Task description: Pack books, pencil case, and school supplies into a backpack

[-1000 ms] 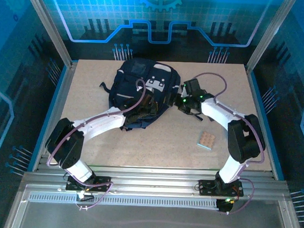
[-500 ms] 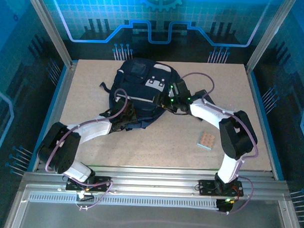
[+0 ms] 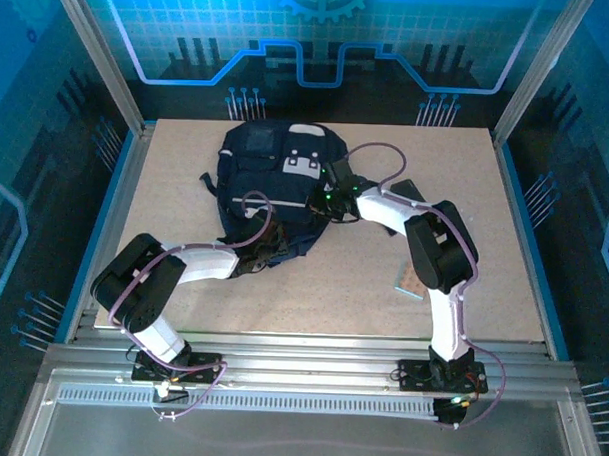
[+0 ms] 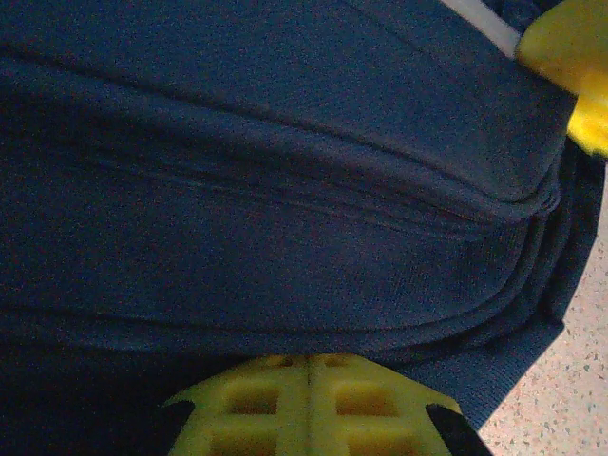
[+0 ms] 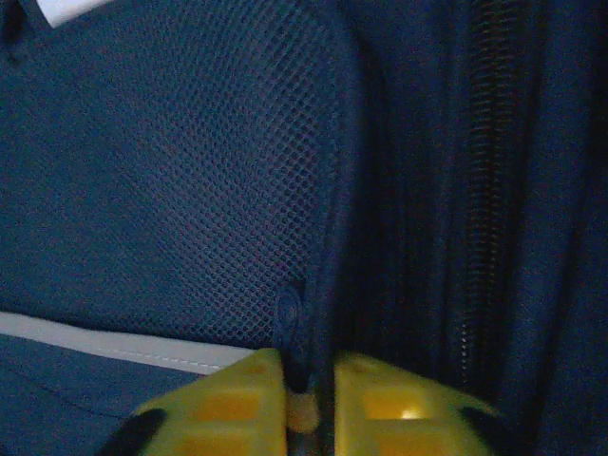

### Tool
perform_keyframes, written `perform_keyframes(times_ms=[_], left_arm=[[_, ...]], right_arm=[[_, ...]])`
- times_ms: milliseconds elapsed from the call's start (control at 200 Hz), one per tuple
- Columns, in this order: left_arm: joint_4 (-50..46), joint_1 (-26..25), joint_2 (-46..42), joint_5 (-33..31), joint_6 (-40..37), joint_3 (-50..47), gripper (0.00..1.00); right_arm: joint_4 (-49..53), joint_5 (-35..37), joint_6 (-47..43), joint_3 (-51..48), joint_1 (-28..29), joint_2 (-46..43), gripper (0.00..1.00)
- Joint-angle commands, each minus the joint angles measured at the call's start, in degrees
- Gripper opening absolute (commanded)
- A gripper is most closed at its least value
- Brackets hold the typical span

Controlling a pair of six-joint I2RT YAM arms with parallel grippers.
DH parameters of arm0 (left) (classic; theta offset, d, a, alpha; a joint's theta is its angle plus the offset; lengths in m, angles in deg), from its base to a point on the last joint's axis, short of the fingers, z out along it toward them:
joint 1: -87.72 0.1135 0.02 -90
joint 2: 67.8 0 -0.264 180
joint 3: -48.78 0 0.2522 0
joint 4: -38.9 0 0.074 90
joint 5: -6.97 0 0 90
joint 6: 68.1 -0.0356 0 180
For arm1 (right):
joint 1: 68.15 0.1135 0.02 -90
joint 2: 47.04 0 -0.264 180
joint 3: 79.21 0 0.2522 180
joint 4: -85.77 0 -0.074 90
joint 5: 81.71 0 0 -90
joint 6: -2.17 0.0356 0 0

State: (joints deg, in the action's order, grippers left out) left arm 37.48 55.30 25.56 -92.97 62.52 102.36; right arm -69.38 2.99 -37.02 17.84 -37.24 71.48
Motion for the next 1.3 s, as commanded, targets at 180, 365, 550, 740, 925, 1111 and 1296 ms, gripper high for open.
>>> perform_keyframes(times_ms=[180, 365, 550, 740, 925, 1111, 1296], left_arm=[[-9.29, 1.24, -9.63, -0.99, -5.81, 2.54, 0.60], [-11.58, 3.37, -14.86, 0.49, -12.94, 6.46, 0.69], [-12.95, 3.68, -15.31, 1.22, -16.67, 7.91, 0.68], [-13.75, 1.95, -12.74, 7.97, -14.76, 10.06, 0.61], [-17.11, -0.27, -7.89, 8.37, -14.62, 12.81, 0.58], [-19.49, -0.19, -3.57, 5.38, -14.77, 15.72, 0.62], [-15.42, 1.28, 0.22, 4.74, -15.83, 16.63, 0.65]], right_arm=[[-1.26, -7.25, 1.44, -0.54, -3.83, -10.51, 0.00], [1.39, -12.57, 1.67, 5.14, -5.08, -10.61, 0.00], [0.36, -14.60, 3.07, 7.61, -5.16, -9.84, 0.00], [1.41, -13.72, 3.19, 9.98, -5.09, -9.02, 0.00], [2.61, -13.71, 3.09, 11.89, -5.01, -8.13, 0.00], [2.35, -13.99, 3.23, 11.69, -4.90, -8.57, 0.00], [1.88, -14.91, 3.10, 11.48, -4.86, -9.05, 0.00]])
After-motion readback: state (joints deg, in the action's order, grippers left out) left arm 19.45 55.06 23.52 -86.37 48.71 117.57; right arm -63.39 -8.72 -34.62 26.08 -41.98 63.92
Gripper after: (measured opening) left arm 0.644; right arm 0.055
